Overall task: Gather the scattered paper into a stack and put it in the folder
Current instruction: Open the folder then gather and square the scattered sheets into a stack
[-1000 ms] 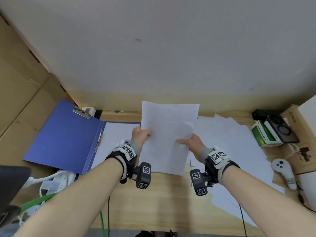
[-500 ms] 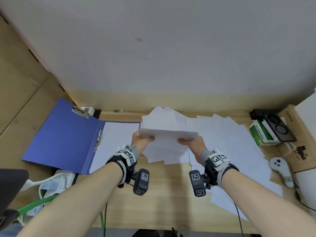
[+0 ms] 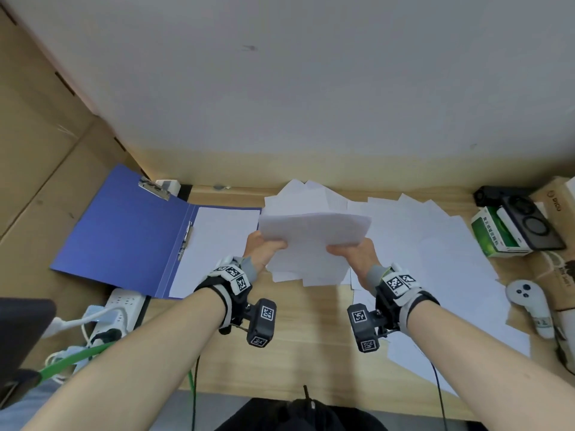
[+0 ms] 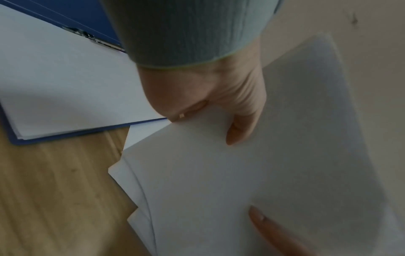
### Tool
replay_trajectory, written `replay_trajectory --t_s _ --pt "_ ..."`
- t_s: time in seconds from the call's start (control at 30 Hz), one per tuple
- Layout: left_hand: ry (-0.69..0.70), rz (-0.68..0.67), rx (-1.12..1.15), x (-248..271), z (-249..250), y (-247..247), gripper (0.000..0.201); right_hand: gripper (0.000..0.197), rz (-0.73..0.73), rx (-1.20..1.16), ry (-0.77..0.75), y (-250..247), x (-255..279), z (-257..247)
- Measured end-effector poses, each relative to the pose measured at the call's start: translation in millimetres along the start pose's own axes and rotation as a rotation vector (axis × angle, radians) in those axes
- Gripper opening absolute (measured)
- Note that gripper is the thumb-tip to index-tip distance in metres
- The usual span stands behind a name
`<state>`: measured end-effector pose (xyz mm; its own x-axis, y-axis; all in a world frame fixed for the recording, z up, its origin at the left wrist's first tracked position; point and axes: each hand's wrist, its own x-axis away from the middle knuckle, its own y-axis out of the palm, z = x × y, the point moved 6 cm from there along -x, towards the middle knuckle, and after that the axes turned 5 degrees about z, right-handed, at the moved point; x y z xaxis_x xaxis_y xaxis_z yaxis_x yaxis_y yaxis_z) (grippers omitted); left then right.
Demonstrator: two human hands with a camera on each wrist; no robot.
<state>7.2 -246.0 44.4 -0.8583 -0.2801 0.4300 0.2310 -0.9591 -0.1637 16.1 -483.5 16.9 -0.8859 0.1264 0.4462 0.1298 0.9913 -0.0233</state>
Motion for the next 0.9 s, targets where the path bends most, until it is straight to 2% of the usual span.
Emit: replay_trajectory --t_s 0.17,0.4,0.57,0.67,0.77,0.9 --pt "-0.044 0.01 -0.041 4 -16 -3 0.035 0.025 -0.041 0.063 0.047 -1 0 18" --pt "-0.017 0.029 -0.046 -1 -21 -12 0.034 0.026 -0.028 0.056 0.058 18 3 16" --pt "-0.141 -0.06 -0.165 -21 -51 -24 0.043 0.025 0.027 0.109 0.12 31 2 30" --pt "-0.154 -0.071 -0.114 -36 -57 -43 0.035 0.015 0.08 0.103 0.132 50 -2 26" --pt "-0.148 -0.121 -0.103 -48 -57 -63 0.026 0.018 0.111 0.087 0.154 73 -5 25" --pt "-0.232 -0.164 -0.202 -72 -76 -109 0.012 0.022 0.131 0.167 0.197 119 -12 39"
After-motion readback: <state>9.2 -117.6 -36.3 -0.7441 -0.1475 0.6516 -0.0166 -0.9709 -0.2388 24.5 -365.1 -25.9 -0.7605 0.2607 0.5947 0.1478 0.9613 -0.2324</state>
